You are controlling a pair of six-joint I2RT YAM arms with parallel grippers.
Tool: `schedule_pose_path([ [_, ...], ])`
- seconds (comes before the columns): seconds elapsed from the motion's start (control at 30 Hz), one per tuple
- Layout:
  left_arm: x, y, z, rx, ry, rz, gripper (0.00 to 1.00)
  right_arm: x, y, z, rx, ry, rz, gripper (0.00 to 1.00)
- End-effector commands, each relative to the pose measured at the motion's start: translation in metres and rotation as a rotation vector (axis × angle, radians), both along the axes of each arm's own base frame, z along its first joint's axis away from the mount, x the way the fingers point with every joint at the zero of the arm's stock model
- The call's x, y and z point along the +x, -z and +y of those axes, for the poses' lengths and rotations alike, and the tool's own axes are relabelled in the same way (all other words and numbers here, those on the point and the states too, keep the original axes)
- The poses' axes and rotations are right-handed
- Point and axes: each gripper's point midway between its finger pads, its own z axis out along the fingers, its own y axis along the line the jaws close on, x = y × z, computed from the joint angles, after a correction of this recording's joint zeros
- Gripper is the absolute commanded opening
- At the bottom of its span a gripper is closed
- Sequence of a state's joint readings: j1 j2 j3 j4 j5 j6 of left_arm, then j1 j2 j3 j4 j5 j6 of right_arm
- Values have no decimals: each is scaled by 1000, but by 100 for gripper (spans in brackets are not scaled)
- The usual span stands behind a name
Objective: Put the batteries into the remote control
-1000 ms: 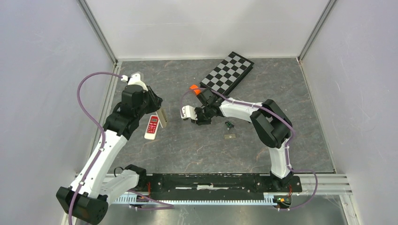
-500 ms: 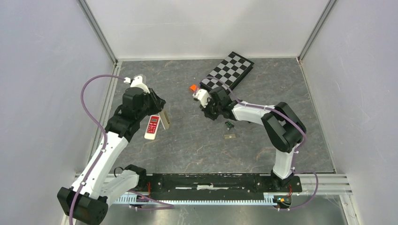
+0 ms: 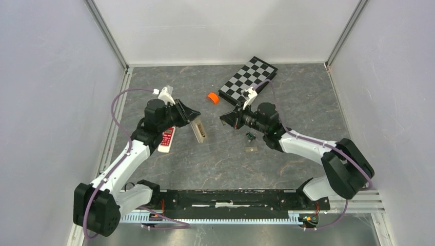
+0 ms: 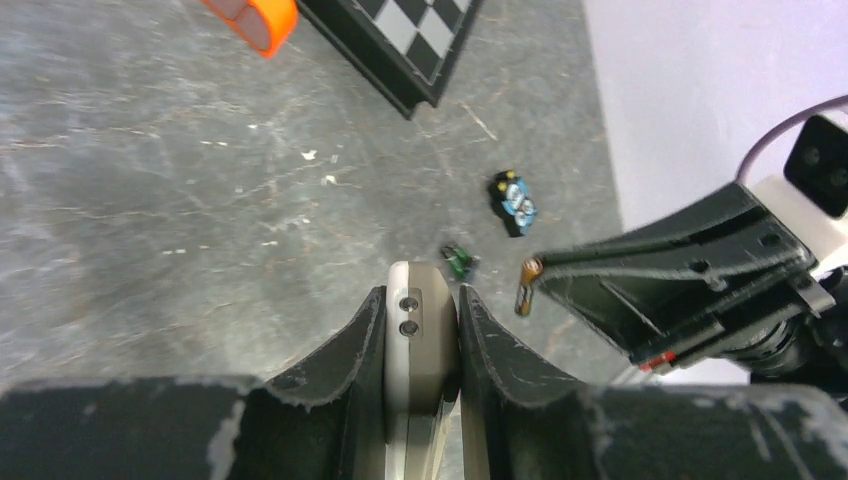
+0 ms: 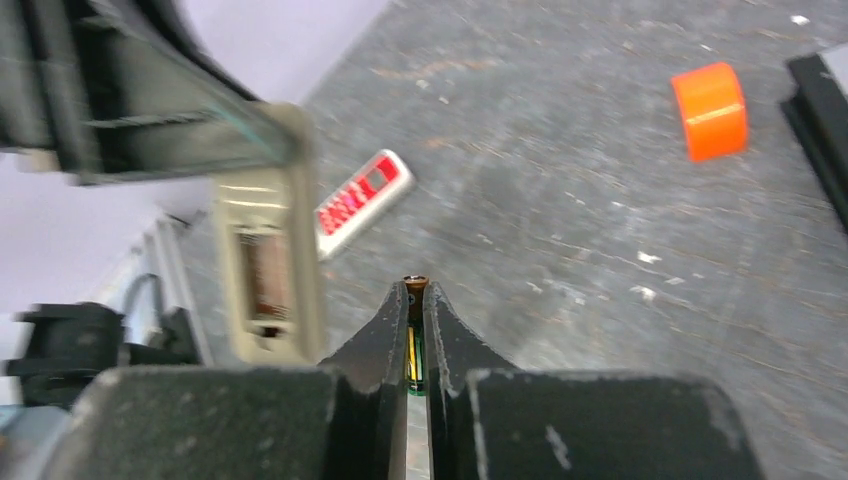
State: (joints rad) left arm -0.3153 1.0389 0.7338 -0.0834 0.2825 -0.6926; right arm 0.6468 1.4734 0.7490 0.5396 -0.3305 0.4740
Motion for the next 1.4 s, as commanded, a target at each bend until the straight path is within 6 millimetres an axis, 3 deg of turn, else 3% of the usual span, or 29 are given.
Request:
schedule_pose_path([
  [0.0,1,-44,-30,-259,94,-116,2,-27,-89,9,321,-21,-106,2],
  [0.13,-1,-51,-35,-327,90,-148,2,-40,-112,9,391,-4,-161,2],
  [0.3,-1,-56,-37,-397,80,-127,2,-49,-119,17,404,-7,-200,2],
  [0.5,-8,-69,-43,-450,126,-137,2,-52,-121,31,371,-20,-260,3],
  [0.77,-10,-62,-46,-479,127,-43,2,-49,-113,37,297,-7,-312,3],
  [0.83,-4,-51,-41,-449,69,-13,2,-45,-103,36,261,15,-294,3],
  [0.97,14,1,-10,-212,-121,63,2,-33,-71,29,128,74,-245,9],
  [1.03,17,17,1,-131,-168,82,2,-26,-42,17,5,126,-189,29],
  [1.1,17,23,5,-95,-175,85,2,-24,-13,-1,-109,177,-140,49],
  [1.17,17,27,7,-78,-181,84,2,-28,11,-17,-206,187,-118,57],
  [1.37,17,28,17,-7,-198,65,2,-52,65,-45,-466,91,-31,64],
])
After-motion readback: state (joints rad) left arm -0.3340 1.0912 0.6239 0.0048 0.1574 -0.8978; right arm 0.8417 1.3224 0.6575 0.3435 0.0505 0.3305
